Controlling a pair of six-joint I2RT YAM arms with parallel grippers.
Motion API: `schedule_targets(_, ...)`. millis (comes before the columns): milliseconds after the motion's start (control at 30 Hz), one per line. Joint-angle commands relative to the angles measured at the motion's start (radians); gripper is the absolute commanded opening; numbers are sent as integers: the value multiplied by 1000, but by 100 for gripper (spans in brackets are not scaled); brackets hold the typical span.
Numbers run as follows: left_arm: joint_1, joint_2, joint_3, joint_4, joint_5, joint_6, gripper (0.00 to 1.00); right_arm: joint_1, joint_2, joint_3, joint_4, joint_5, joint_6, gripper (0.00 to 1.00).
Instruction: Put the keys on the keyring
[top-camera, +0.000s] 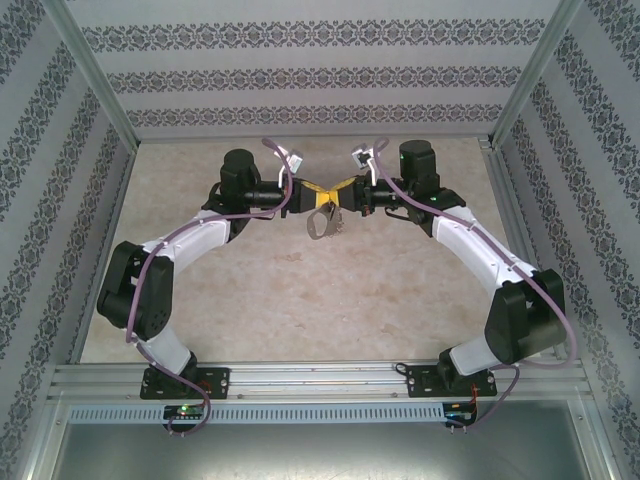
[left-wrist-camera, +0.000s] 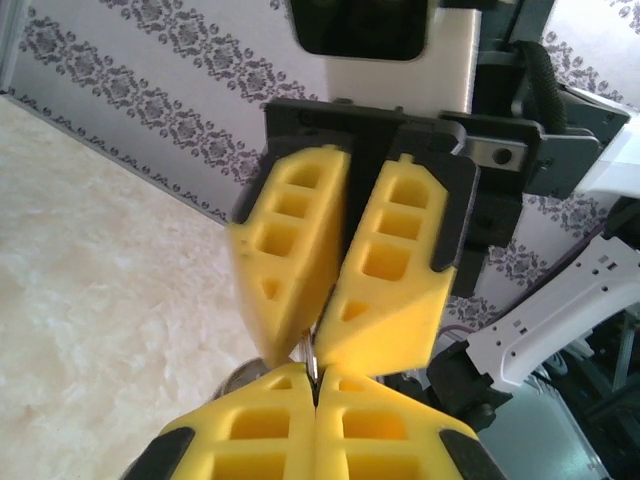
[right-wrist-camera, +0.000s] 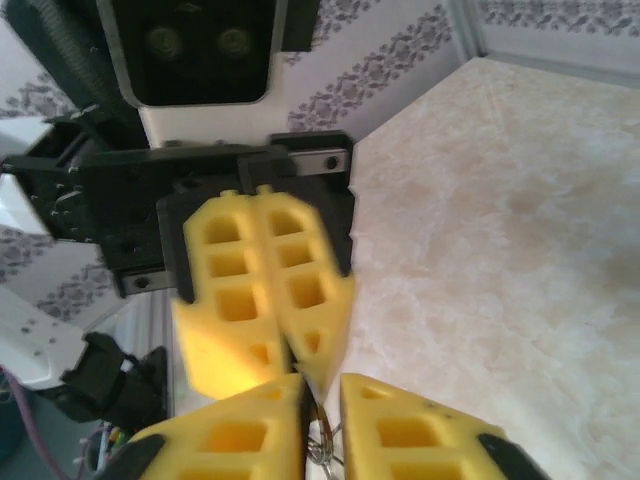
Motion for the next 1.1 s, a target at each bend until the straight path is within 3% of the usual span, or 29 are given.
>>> schedule_targets(0, -15, -43, -16, 111, -20, -7, 0, 4, -70, -24, 41, 18, 42, 37)
schedule_targets(267, -15, -120, -65, 125, -98, 17, 0, -6, -266, -208, 161, 172, 193, 41)
schedule_targets(567, -17, -159, -93, 170, -109, -7, 0, 113, -465, -455, 256, 480, 236, 43)
schedule_targets(833, -18, -183, -97, 150, -124, 4, 0, 250, -462, -495, 295, 662, 194, 47)
schedule_targets(1067, -18, -184, -93, 121, -132, 24, 0, 294, -391, -434, 306, 701, 162, 48)
